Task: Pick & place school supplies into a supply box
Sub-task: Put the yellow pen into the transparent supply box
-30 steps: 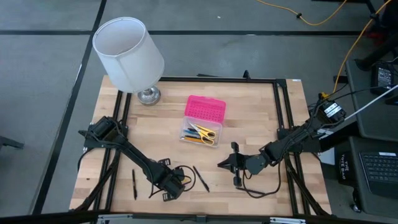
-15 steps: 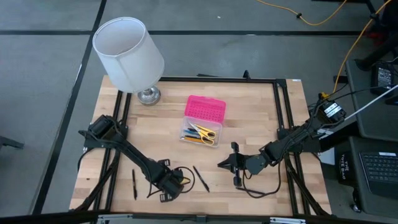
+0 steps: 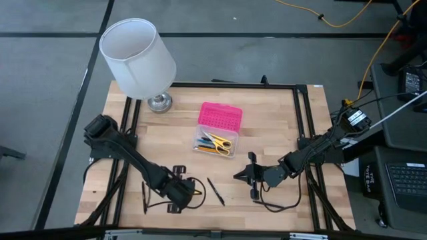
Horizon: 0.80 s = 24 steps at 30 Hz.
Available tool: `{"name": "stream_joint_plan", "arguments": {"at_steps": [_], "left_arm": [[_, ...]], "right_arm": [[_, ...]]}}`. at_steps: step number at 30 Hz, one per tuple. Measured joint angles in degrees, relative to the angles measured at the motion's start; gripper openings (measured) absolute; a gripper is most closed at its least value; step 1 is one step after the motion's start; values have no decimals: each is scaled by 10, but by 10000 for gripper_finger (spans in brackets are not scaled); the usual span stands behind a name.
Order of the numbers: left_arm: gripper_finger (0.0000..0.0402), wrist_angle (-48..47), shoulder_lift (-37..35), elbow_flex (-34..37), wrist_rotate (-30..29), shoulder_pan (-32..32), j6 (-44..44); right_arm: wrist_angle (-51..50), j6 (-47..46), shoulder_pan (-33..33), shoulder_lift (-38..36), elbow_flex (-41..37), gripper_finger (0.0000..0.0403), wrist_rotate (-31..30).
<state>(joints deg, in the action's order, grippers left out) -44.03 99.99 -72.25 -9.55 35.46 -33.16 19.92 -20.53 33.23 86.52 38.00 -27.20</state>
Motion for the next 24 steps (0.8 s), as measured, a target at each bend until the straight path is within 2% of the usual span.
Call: {"name": "stream_joint_plan", "arguments": {"at_steps": [5, 13, 17, 20, 24], "left_arm": [[21, 27, -67, 33, -30, -17, 49], [22, 220, -199, 208, -44, -66, 137], [22, 314, -252, 279, -37, -105, 204], [22, 372, -279, 321, -16, -141, 228], [22, 448, -292, 359, -8, -181, 254]], "right_arm": [[0, 0, 0, 0, 0, 28, -1], [-1, 2, 0, 12, 0, 28, -4], [0, 15, -3, 32, 0, 28, -47], [-1, 17, -13, 37, 0, 28, -76], [16, 41, -23, 38, 0, 28, -76]]}}
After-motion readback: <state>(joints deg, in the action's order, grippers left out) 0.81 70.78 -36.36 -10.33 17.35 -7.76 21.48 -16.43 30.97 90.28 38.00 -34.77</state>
